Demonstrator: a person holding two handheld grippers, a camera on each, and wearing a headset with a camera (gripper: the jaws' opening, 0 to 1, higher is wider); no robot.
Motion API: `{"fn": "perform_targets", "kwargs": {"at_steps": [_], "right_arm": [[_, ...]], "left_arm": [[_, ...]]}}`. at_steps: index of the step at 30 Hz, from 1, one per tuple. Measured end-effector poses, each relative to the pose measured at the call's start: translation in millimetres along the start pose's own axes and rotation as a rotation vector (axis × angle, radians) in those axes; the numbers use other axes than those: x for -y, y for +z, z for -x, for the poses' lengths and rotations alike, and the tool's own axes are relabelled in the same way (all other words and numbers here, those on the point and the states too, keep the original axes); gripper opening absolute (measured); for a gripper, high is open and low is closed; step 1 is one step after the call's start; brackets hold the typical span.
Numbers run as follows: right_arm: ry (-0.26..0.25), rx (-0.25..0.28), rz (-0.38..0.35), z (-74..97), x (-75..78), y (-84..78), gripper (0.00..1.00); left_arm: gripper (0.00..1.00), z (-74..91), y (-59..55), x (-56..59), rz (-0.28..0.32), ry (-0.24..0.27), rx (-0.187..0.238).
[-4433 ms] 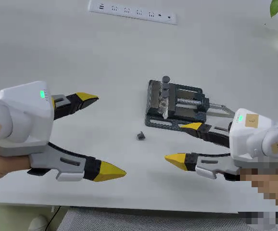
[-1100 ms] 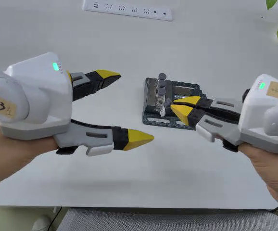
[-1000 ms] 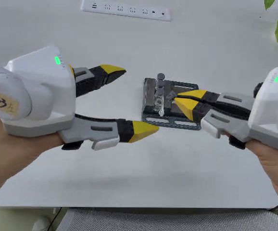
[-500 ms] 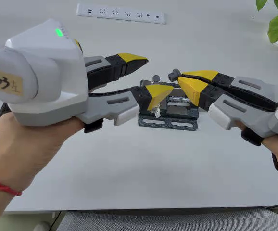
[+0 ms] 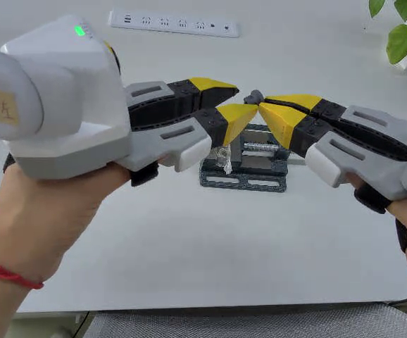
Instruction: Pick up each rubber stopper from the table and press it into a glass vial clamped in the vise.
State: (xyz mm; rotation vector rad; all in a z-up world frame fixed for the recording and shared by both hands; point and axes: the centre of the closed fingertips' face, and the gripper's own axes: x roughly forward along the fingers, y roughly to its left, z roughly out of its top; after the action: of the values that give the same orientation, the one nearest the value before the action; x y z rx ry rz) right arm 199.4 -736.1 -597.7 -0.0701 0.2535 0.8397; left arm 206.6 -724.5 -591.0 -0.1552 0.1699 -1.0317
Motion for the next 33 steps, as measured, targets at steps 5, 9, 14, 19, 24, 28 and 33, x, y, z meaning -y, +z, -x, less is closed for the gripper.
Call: {"fn": "perform_targets", "kwargs": {"at_steps": [5,9,14,19,24,28,33], "right_arm": [[-0.002,0.008,-0.002,-0.4,-0.9,2.8,0.0],[0.0,0.009,-0.002,-0.6,-2.0,2.6,0.0],[-0.003,0.016,-0.003,-0.1,-3.8,4.9,0.0],[-0.008,0.023,-0.002,0.2,-4.4,7.4,0.0],[-0.008,0.028,-0.006,0.7,-5.1,9.4,0.0],[-0.007,0.03,-0.003,1.0,-4.9,9.9,0.0],[0.0,0.029,-0.006,1.7,-5.7,10.2,0.0]], "left_arm": [[0.07,0.3,2.0,2.5,0.008,-0.008,0.001],[0.07,0.5,2.1,3.4,0.01,-0.012,0.001],[0.05,1.0,3.4,4.6,0.016,-0.016,0.005],[0.05,1.3,5.5,4.4,0.027,-0.018,0.013],[0.05,1.3,6.5,3.6,0.049,-0.026,0.018],[0.05,1.0,7.4,3.4,0.065,-0.031,0.02],[0.04,0.9,6.9,3.4,0.059,-0.041,0.017]]}}
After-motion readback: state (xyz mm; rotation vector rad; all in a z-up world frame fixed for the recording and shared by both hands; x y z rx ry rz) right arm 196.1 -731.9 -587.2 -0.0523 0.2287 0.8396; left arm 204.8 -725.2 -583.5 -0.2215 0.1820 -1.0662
